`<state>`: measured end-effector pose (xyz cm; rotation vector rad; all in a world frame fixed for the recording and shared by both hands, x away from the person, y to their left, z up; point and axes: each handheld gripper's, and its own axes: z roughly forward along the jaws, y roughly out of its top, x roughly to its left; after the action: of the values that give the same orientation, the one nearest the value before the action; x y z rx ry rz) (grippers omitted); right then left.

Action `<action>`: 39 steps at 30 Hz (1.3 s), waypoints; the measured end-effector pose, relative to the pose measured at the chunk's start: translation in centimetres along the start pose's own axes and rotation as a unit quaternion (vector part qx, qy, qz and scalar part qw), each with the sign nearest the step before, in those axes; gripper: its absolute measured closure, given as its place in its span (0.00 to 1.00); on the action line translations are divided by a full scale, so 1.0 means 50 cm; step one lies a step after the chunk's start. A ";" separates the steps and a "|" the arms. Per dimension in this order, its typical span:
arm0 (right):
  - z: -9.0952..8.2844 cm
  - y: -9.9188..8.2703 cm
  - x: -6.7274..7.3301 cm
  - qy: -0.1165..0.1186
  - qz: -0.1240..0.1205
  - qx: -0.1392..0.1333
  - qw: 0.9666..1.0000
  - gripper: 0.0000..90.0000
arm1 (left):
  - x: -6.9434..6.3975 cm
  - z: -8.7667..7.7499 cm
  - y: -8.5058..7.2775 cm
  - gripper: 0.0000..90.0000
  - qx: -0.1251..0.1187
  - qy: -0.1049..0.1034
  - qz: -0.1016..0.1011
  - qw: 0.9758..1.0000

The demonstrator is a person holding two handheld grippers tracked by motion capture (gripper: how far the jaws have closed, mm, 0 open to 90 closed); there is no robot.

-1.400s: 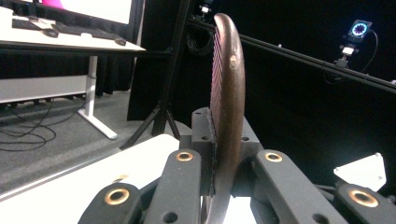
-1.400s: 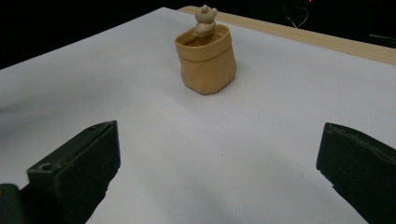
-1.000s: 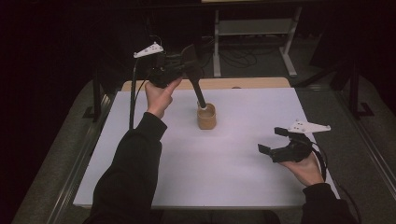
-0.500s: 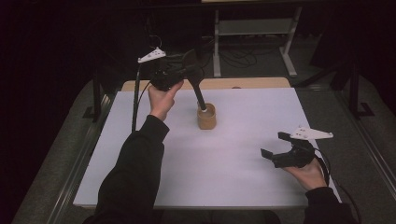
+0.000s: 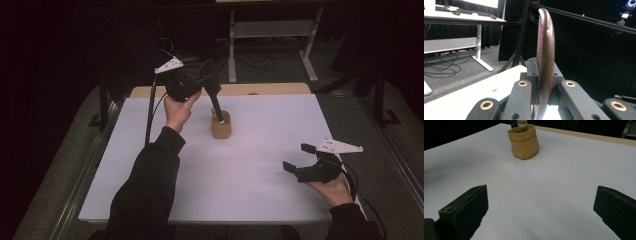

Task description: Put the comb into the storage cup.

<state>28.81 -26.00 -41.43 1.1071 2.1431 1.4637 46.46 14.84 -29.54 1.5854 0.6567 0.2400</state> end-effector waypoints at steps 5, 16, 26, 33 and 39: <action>0.004 -0.004 -0.005 0.004 0.004 0.005 1.000 0.00 | 0.000 0.010 -0.012 0.94 -0.002 0.005 0.005 1.000; -0.006 -0.005 -0.012 -0.003 0.006 -0.007 1.000 0.00 | 0.004 0.039 -0.033 0.94 0.008 0.015 0.008 1.000; -0.008 -0.005 -0.012 -0.002 0.006 -0.011 1.000 0.00 | 0.012 0.043 -0.046 0.94 0.015 0.023 0.009 1.000; -0.007 -0.006 -0.012 -0.002 0.006 -0.009 1.000 0.00 | 0.025 0.044 -0.064 0.94 0.018 0.024 -0.007 1.000; -0.007 -0.007 -0.012 -0.003 0.005 -0.007 1.000 0.00 | 0.028 0.047 -0.077 0.94 0.019 0.022 -0.019 0.999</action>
<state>28.85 -26.72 -41.69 1.1176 2.1231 1.4760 47.81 13.61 -33.89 1.6056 0.7274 0.2359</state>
